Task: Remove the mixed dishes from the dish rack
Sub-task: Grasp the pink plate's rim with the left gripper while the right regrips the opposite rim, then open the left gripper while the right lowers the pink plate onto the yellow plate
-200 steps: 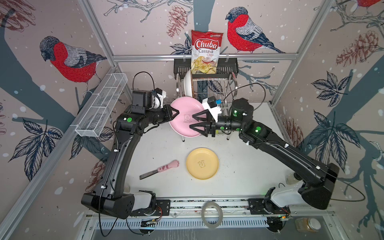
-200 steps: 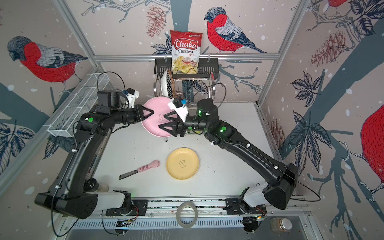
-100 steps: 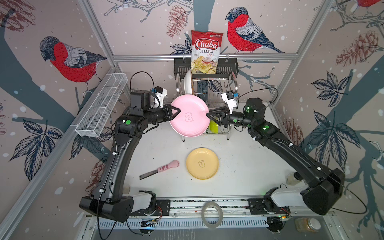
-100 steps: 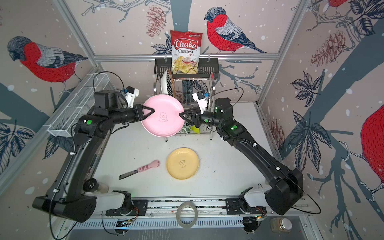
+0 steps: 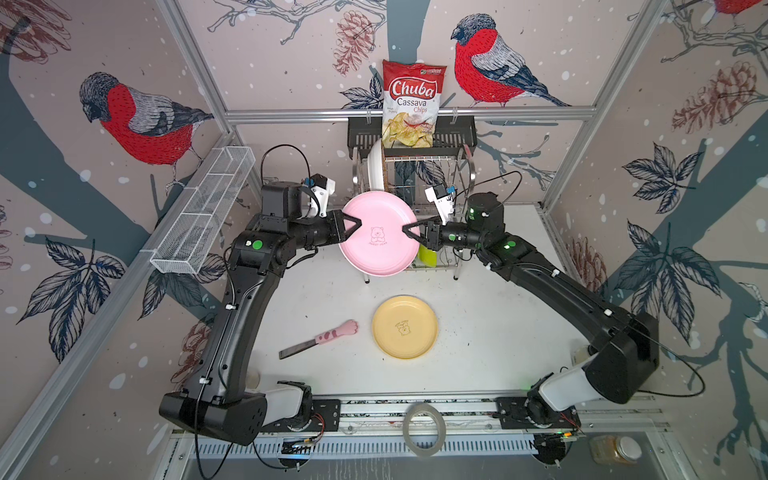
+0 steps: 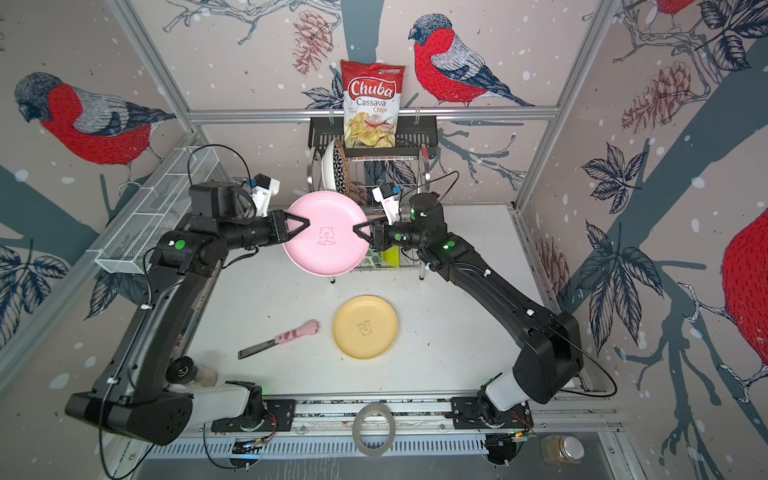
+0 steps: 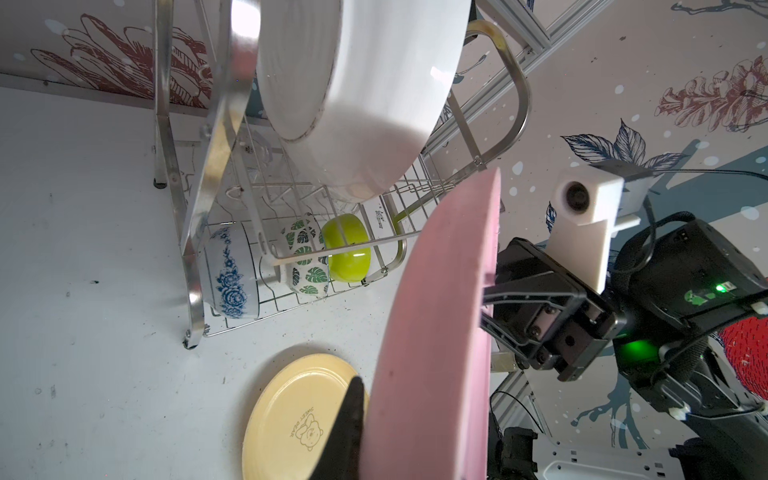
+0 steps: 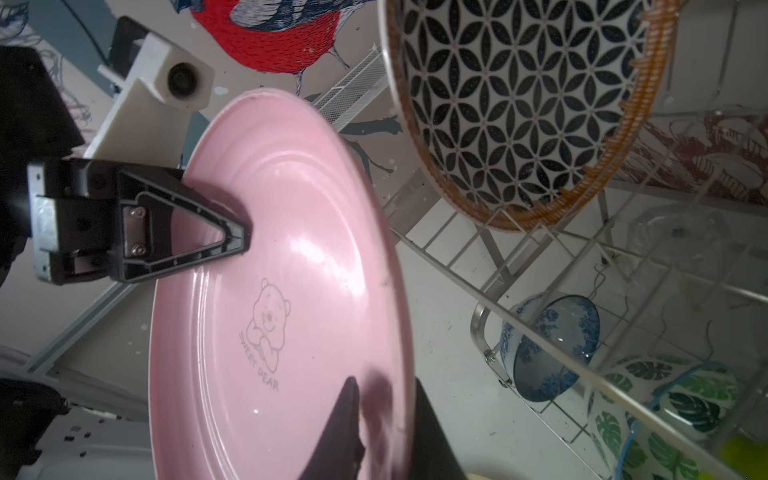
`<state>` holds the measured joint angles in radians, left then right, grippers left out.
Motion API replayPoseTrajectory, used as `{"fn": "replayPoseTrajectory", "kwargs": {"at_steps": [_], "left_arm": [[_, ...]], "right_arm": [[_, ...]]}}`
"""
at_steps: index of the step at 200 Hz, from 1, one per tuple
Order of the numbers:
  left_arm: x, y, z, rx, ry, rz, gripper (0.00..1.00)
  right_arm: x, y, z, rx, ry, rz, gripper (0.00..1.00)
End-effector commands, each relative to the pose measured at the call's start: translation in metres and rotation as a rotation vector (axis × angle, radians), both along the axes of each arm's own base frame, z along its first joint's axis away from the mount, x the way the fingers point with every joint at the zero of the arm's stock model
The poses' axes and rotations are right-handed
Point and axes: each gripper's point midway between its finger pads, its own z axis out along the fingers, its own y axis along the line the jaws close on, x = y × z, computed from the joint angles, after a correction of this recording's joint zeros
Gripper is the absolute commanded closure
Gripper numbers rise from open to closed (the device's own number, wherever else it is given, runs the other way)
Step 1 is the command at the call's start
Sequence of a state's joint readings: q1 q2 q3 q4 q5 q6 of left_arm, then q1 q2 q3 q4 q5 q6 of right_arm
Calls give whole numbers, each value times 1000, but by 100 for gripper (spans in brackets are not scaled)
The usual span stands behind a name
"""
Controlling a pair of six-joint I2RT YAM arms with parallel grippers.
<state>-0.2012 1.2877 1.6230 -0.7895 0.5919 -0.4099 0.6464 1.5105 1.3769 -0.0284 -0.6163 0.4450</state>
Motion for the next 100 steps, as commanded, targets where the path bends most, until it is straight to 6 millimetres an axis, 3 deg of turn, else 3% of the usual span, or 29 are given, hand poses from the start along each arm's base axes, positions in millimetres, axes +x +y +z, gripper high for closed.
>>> {"fn": "replayPoseTrajectory", "kwargs": {"at_steps": [1, 18, 32, 56, 100], "left_arm": [[1, -5, 13, -32, -55, -27, 99], [2, -4, 7, -16, -44, -21, 94], [2, -1, 4, -1, -42, -10, 87], [5, 7, 5, 27, -53, 43, 58], [10, 43, 22, 105, -116, 238, 29]], "right_arm": [[-4, 4, 9, 13, -32, 22, 92], [-4, 3, 8, 9, -26, 17, 100], [-5, 3, 7, 4, -21, 15, 100], [-8, 0, -1, -17, -3, 6, 100], [-16, -18, -37, -99, 55, -54, 100]]}}
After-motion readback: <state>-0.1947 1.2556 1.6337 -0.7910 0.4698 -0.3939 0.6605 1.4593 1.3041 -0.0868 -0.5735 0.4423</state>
